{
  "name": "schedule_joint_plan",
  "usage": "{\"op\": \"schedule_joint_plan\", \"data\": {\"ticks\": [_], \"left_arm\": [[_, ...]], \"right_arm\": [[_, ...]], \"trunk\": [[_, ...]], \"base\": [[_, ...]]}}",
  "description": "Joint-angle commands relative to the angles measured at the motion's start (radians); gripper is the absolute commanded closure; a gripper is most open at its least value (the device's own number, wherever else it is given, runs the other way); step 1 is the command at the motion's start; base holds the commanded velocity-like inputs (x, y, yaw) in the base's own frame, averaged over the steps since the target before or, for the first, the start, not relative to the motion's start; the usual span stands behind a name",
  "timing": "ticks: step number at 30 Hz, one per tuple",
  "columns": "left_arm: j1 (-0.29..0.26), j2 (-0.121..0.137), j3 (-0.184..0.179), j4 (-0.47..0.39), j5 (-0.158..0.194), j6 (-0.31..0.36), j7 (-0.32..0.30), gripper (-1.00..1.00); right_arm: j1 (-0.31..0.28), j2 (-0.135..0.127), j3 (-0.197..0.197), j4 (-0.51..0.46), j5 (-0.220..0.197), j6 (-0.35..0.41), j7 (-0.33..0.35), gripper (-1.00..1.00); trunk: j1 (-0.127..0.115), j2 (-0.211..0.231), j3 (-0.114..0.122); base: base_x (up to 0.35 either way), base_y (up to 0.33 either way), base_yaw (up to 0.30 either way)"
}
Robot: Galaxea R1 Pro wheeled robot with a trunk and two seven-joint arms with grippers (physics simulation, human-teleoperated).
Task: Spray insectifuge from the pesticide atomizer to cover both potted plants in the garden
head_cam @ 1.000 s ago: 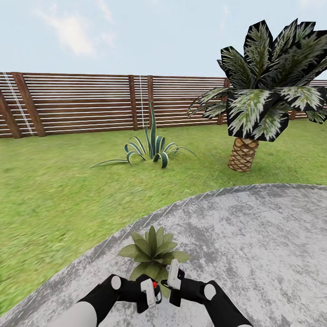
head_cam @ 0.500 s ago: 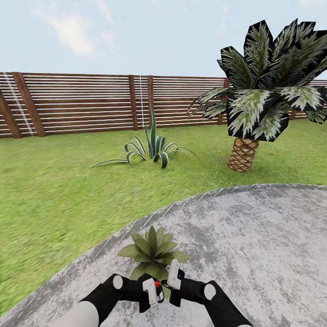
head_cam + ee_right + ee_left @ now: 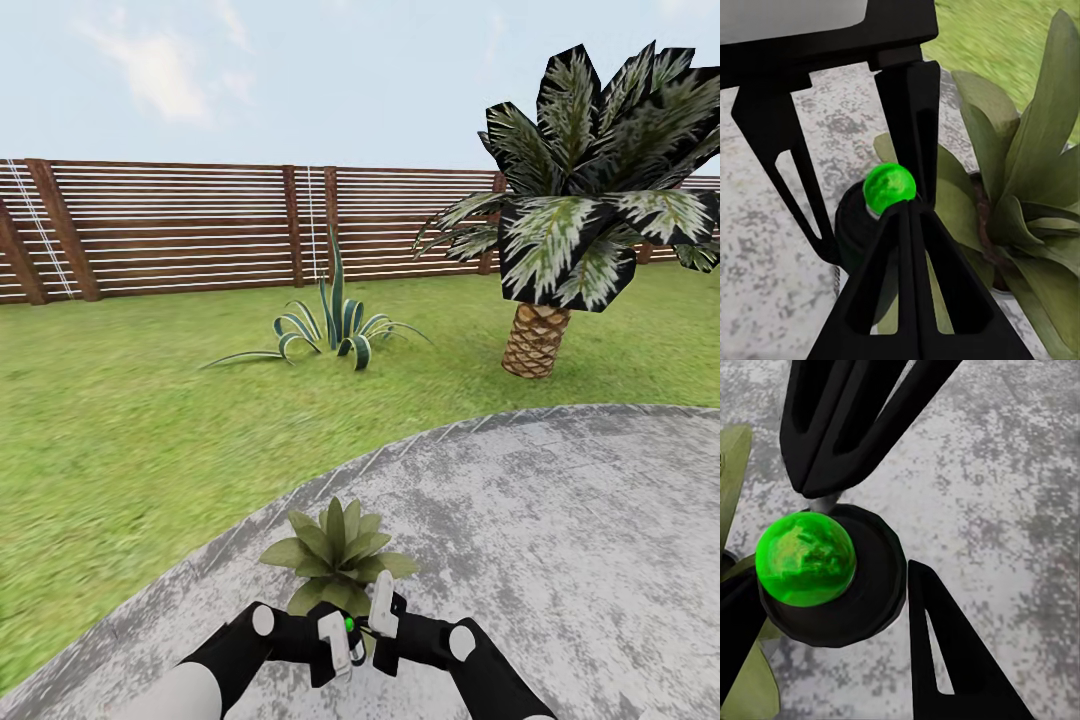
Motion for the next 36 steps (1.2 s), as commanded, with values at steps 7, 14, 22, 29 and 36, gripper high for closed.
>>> {"op": "schedule_joint_plan", "data": {"ticks": [7, 14, 22, 29, 36], "left_arm": [[0.0, 0.018, 0.005, 0.0, -0.005, -0.004, -0.002, 1.0], [0.009, 0.149, 0.002, 0.012, -0.005, -0.005, -0.002, 1.0], [0.01, 0.276, 0.005, 0.014, -0.004, -0.019, -0.001, 1.0], [0.01, 0.356, 0.028, 0.014, 0.026, -0.047, 0.0, 1.0], [0.01, 0.369, 0.028, 0.014, 0.123, -0.044, 0.0, 1.0]], "right_arm": [[-0.001, 0.001, -0.006, 0.002, 0.006, -0.004, 0.006, 1.0], [0.0, 0.001, -0.006, 0.007, 0.007, -0.005, 0.005, 1.0], [0.0, 0.001, -0.006, 0.008, 0.009, -0.005, 0.006, 1.0], [0.0, 0.001, -0.008, 0.009, 0.013, -0.003, 0.0, -1.0], [0.002, 0.001, -0.018, 0.029, 0.011, 0.022, -0.042, -1.0]], "trunk": [[0.0, 0.0, -0.001], [0.0, 0.0, -0.001], [0.0, 0.0, -0.001], [0.0, 0.0, -0.001], [0.0, 0.0, -0.001]], "base": [[0.0, 0.0, 0.0], [0.0, 0.0, 0.0], [0.0, 0.0, 0.0], [0.0, 0.0, 0.0], [0.0, 0.0, 0.0]]}}
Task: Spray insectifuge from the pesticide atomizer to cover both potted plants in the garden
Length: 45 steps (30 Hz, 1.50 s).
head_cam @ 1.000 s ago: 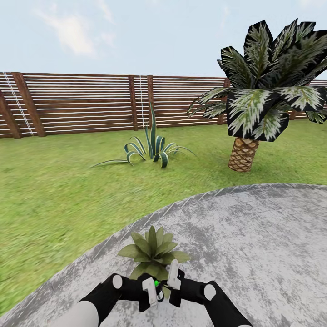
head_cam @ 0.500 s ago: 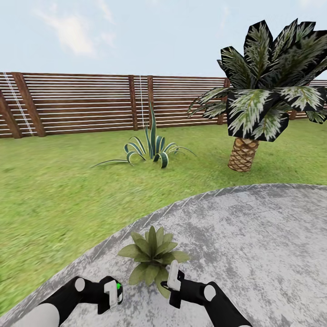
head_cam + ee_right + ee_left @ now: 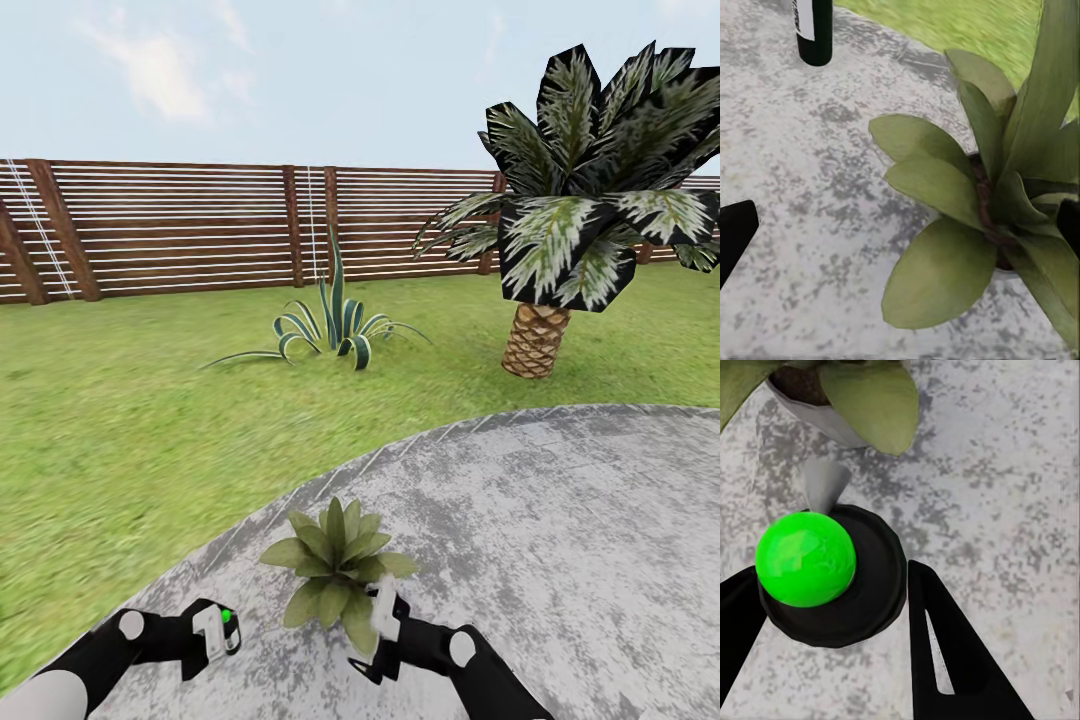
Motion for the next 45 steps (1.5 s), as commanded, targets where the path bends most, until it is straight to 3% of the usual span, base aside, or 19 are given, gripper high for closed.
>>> {"op": "schedule_joint_plan", "data": {"ticks": [1, 3, 5, 7, 9, 11, 12, 16, 17, 19, 22, 24, 29, 31, 33, 36, 41, 43, 45], "left_arm": [[0.0, -0.001, 0.002, -0.001, 0.002, -0.003, -0.003, 1.0], [0.0, -0.003, 0.002, -0.001, 0.012, -0.001, -0.003, 1.0], [0.0, -0.004, 0.002, -0.001, 0.016, 0.0, -0.003, 1.0], [0.0, -0.006, 0.002, -0.001, 0.017, 0.001, -0.003, 1.0], [0.0, -0.006, 0.003, -0.001, 0.018, 0.004, -0.002, 1.0], [0.0, -0.007, 0.023, -0.001, 0.018, 0.008, -0.001, 1.0], [0.0, -0.008, 0.037, -0.001, 0.018, 0.01, -0.001, 1.0], [-0.002, -0.01, 0.109, -0.001, 0.017, 0.04, -0.001, 1.0], [-0.002, -0.011, 0.115, -0.002, 0.017, 0.063, -0.001, 1.0], [-0.002, -0.01, 0.124, -0.002, 0.016, 0.173, -0.002, 1.0], [-0.005, -0.012, 0.124, -0.004, 0.015, 0.253, -0.002, 1.0], [-0.009, -0.013, 0.125, -0.01, 0.016, 0.349, -0.002, 1.0], [-0.015, -0.027, 0.126, -0.016, 0.016, 0.421, -0.002, 1.0], [-0.017, -0.032, 0.126, -0.017, 0.017, 0.481, -0.003, 1.0], [-0.021, -0.037, 0.126, -0.02, 0.017, 0.598, -0.009, 1.0], [-0.043, -0.038, 0.125, -0.03, 0.016, 0.661, -0.009, 1.0], [-0.073, -0.048, 0.123, -0.059, 0.015, 0.732, -0.01, 1.0], [-0.073, -0.059, 0.119, -0.069, 0.009, 0.747, -0.01, 1.0], [-0.077, -0.063, 0.116, -0.072, 0.013, 0.808, -0.011, 1.0]], "right_arm": [[0.0, 0.001, -0.011, 0.021, 0.006, -0.002, -0.016, -1.0], [0.0, -0.021, -0.021, 0.104, 0.004, 0.001, -0.101, -1.0], [0.001, -0.066, -0.026, 0.249, 0.004, 0.002, -0.235, -1.0], [0.001, -0.105, -0.027, 0.342, 0.002, -0.002, -0.311, -1.0], [0.001, -0.141, -0.032, 0.391, 0.0, -0.011, -0.343, -1.0], [0.003, -0.174, -0.08, 0.405, -0.001, -0.013, -0.365, -1.0], [0.004, -0.186, -0.121, 0.408, -0.001, -0.014, -0.38, -1.0], [0.01, -0.217, -0.402, 0.41, 0.002, -0.013, -0.505, -1.0], [0.01, -0.223, -0.436, 0.41, 0.002, -0.013, -0.536, -1.0], [0.011, -0.236, -0.529, 0.411, 0.001, -0.013, -0.652, -1.0], [0.011, -0.238, -0.636, 0.411, 0.001, -0.012, -0.721, -1.0], [0.011, -0.238, -0.73, 0.411, 0.002, -0.011, -0.738, -1.0], [0.011, -0.236, -0.755, 0.411, 0.001, -0.01, -0.742, -1.0], [0.011, -0.232, -0.757, 0.411, 0.001, -0.01, -0.742, -1.0], [0.011, -0.227, -0.758, 0.412, 0.0, -0.01, -0.742, -1.0], [0.011, -0.226, -0.759, 0.413, -0.001, -0.01, -0.744, -1.0], [0.011, -0.227, -0.875, 0.411, 0.001, -0.009, -0.744, -1.0], [0.011, -0.228, -0.895, 0.411, 0.002, -0.009, -0.744, -1.0], [0.011, -0.227, -0.899, 0.411, 0.002, -0.009, -0.744, -1.0]], "trunk": [[0.0, 0.0, -0.001], [0.0, 0.0, -0.001], [0.0, 0.0, -0.001], [0.0, 0.0, -0.001], [0.0, 0.0, -0.001], [0.0, 0.0, -0.001], [0.0, 0.0, -0.001], [0.0, 0.0, -0.001], [0.0, 0.0, -0.001], [0.0, 0.0, -0.001], [0.0, 0.0, -0.001], [0.0, 0.0, -0.001], [0.0, 0.0, -0.001], [0.0, 0.0, -0.001], [0.0, 0.0, -0.001], [0.0, 0.0, -0.001], [0.0, 0.0, -0.001], [0.0, 0.0, -0.001], [0.0, 0.0, -0.001]], "base": [[0.0, 0.0, 0.0], [0.0, 0.0, 0.0], [0.0, 0.0, 0.0], [0.0, 0.0, 0.0], [0.0, 0.0, 0.0], [0.0, 0.0, 0.0], [0.0, 0.0, 0.0], [0.0, 0.0, 0.0], [0.0, 0.0, 0.0], [0.0, 0.0, 0.0], [0.0, 0.0, 0.0], [0.0, 0.0, 0.0], [0.0, 0.0, 0.0], [0.0, 0.0, 0.0], [0.0, 0.0, 0.0], [0.0, 0.0, 0.0], [0.0, 0.0, 0.0], [0.0, 0.0, 0.0], [0.0, 0.0, 0.0]]}}
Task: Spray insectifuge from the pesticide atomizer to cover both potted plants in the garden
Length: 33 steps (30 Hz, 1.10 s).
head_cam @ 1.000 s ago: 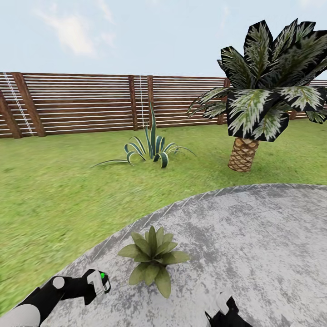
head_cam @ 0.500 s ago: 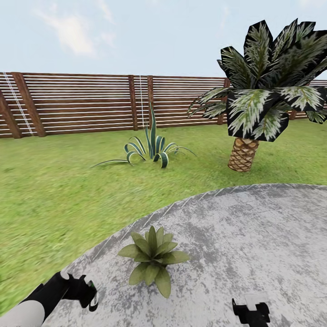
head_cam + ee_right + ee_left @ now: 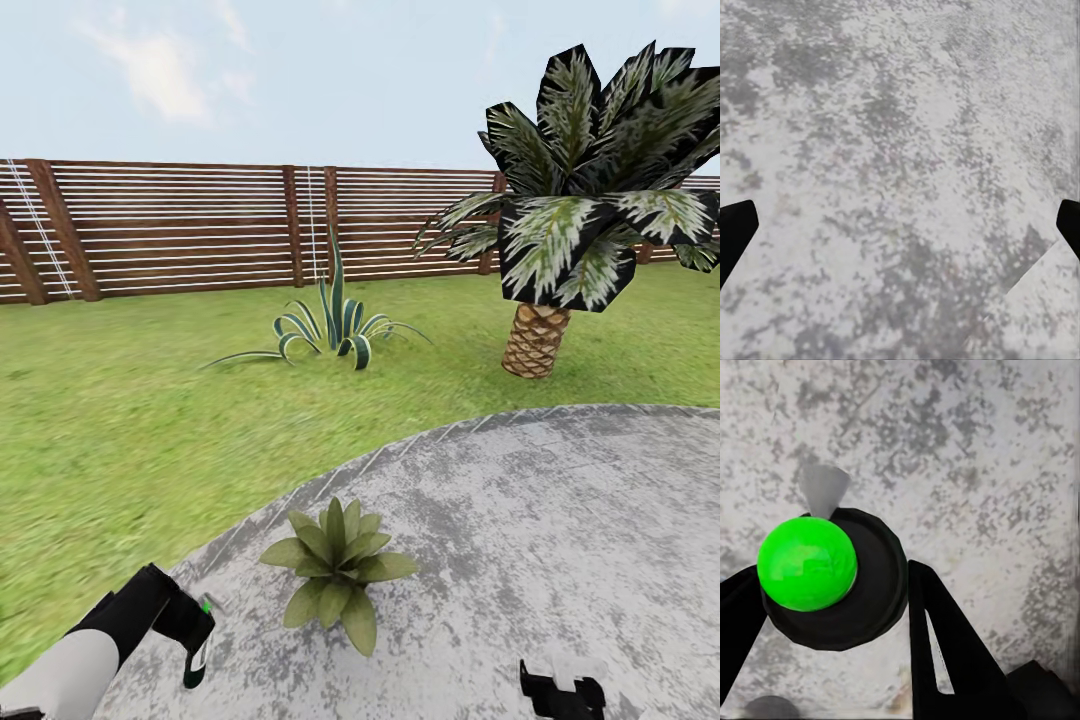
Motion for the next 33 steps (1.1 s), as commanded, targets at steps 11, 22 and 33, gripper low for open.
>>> {"op": "schedule_joint_plan", "data": {"ticks": [11, 22, 33], "left_arm": [[-0.002, -0.014, 0.003, -0.032, -0.018, 0.118, -0.082, 1.0], [-0.062, -0.019, -0.053, -0.035, -0.16, 0.14, -0.292, 1.0], [-0.106, -0.008, -0.087, -0.034, -0.189, 0.19, -0.336, 1.0]], "right_arm": [[-0.001, -0.001, -0.008, 0.002, 0.011, -0.005, -0.006, -1.0], [-0.001, -0.001, -0.008, 0.002, 0.011, -0.005, -0.005, -1.0], [-0.001, -0.005, -0.008, 0.0, 0.012, -0.005, -0.001, -1.0]], "trunk": [[0.0, 0.0, -0.001], [0.0, 0.0, -0.001], [0.0, 0.0, -0.001]], "base": [[0.088, 0.069, 0.0], [0.08, 0.077, -0.163], [0.036, 0.013, -0.002]]}}
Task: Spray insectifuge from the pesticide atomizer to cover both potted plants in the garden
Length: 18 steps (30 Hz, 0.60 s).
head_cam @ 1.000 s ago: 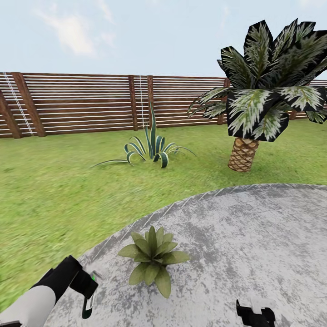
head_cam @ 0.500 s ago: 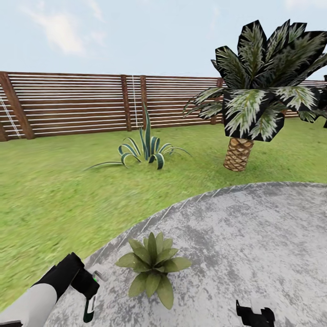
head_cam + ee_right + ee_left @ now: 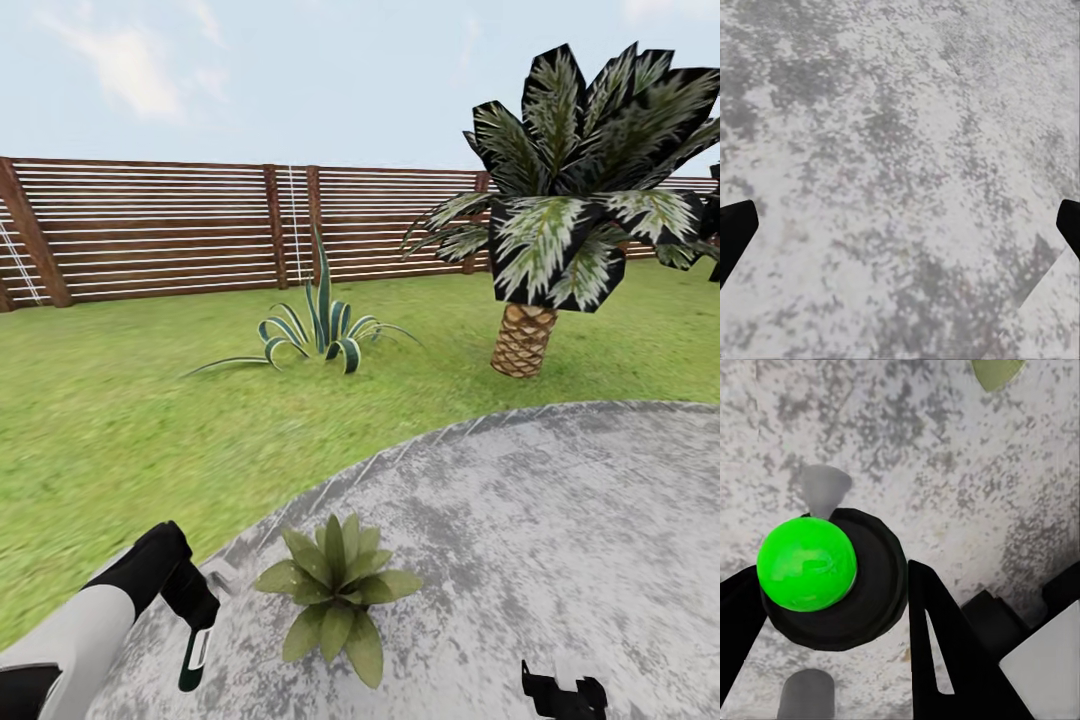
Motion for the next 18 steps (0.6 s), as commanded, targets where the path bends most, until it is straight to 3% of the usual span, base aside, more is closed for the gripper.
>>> {"op": "schedule_joint_plan", "data": {"ticks": [1, 4, 9, 12, 15, 18], "left_arm": [[0.001, -0.004, -0.003, -0.001, -0.005, 0.008, -0.006, 1.0], [0.004, -0.012, -0.017, -0.001, -0.004, 0.009, -0.005, 1.0], [0.01, -0.018, -0.04, 0.001, -0.005, 0.007, -0.004, 1.0], [0.014, -0.006, -0.063, 0.003, -0.005, 0.001, -0.003, 1.0], [0.016, 0.022, -0.072, 0.012, -0.006, -0.006, -0.003, 1.0], [0.016, 0.024, -0.074, 0.006, -0.004, -0.007, -0.005, 1.0]], "right_arm": [[-0.001, 0.0, -0.006, 0.002, 0.011, -0.004, -0.006, -1.0], [-0.001, 0.0, -0.006, 0.002, 0.011, -0.004, -0.006, -1.0], [-0.001, 0.0, -0.006, 0.002, 0.011, -0.004, -0.008, -1.0], [-0.001, 0.0, -0.006, 0.002, 0.011, -0.004, -0.009, -1.0], [-0.001, 0.0, -0.006, 0.002, 0.011, -0.004, -0.009, -1.0], [-0.001, 0.0, -0.006, 0.002, 0.011, -0.004, -0.009, -1.0]], "trunk": [[0.0, 0.0, -0.001], [0.0, 0.0, -0.001], [0.0, 0.0, -0.001], [0.0, 0.0, -0.001], [0.0, 0.0, -0.001], [0.0, 0.0, -0.001]], "base": [[0.263, 0.114, 0.0], [0.284, 0.127, 0.0], [0.044, 0.02, 0.0], [0.003, 0.001, 0.0], [0.0, 0.0, 0.0], [0.0, 0.0, 0.0]]}}
